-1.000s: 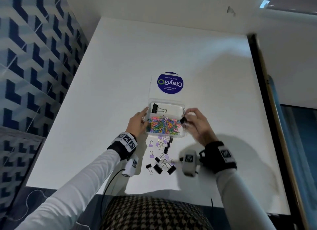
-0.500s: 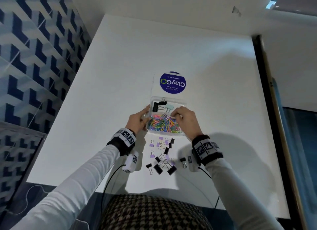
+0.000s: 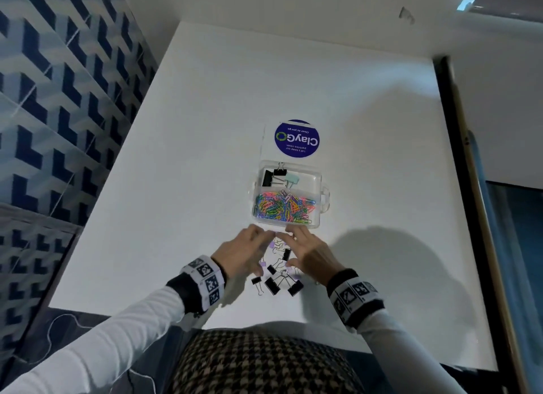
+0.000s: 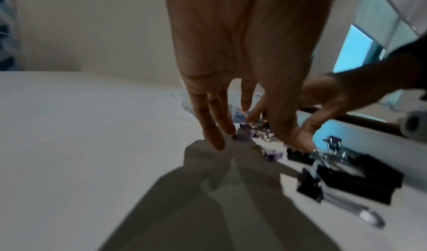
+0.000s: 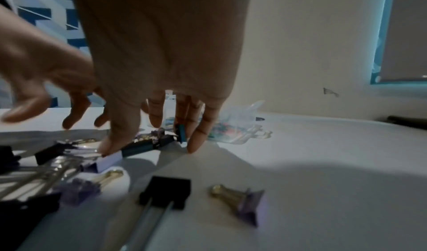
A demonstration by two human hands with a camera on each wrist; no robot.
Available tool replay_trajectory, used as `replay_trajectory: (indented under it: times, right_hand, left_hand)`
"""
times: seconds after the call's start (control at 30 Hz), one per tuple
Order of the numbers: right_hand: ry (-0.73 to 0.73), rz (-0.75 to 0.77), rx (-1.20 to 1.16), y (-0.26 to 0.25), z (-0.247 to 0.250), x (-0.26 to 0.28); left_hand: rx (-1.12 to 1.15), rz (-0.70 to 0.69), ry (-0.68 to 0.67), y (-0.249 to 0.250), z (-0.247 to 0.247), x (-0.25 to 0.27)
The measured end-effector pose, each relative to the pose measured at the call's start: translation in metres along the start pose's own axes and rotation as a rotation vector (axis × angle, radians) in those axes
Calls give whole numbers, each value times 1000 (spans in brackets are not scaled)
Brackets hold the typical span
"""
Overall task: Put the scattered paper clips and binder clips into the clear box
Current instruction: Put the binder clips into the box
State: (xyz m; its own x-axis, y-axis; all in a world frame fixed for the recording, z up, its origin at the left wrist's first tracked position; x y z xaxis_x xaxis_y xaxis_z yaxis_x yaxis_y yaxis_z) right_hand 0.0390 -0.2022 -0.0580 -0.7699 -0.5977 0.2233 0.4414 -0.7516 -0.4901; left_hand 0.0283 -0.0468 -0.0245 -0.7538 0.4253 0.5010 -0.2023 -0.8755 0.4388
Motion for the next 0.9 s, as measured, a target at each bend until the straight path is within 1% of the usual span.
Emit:
replay_trajectory:
  times: [0.07,0.13,0.17,0.2,0.27,0.3,0.4,0.5,0.57,0.67,0.7,0.8,0.83,0.9]
  right_hand:
    - [9,-39,-77,-1,0,-2]
    - [23,-91,-192,-2,0,-3]
    - [28,-132,-255,-1,-1,-4]
    - [24,-186,-313,-1,-3,-4]
    - [34,-275,-388,1,-9,-5]
    - [49,-302,-403,3,-13,-5]
    - [50,-375,-406,2,-20,-9]
    - [61,-392,-374,-4,-25,-15]
    - [102,-388,-415,-7,-25,-17]
    - [120,-408,-497,-7,-26,-19]
    - [123,-441,-568,-4,-26,-18]
    - [155,-556,-920,5,-25,-12]
    - [167,-557,-1014,7,-24,-10]
    - [176,-530,-1181,7,-18,-7]
  left_hand:
    - [-13,38,-5,-3,-10,-10]
    - [-118,26,38,-2,-14,-22]
    - [-136,21,69,-4,-17,-27]
    - [-132,13,89,-4,-18,-32]
    - [-38,9,136,-7,-18,-40]
    - [2,19,141,-11,-19,-42]
    - [3,26,173,-13,-20,-41]
    - [1,13,212,-5,-24,-37]
    - [13,6,191,-3,-29,-37]
    - [141,42,172,-5,-28,-38]
    - [196,62,173,-7,-27,-38]
    - [373,130,120,-18,-20,-39]
    - [452,143,91,-21,-18,-39]
    - [587,126,46,-26,-16,-40]
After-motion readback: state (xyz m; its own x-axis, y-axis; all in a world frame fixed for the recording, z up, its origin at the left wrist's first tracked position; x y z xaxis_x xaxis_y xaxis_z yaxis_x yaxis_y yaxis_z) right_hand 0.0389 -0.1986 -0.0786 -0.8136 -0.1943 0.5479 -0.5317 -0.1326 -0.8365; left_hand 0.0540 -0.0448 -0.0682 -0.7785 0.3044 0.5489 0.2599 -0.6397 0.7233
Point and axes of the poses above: each hand's wrist, its own x-axis away from the middle knuckle, its own z-axis out of the back of the hand, y = z × x, the point moved 4 cm from there along -x, towards the middle knuckle, and after that the axes turned 8 degrees about -x, right-handed, at the moved point
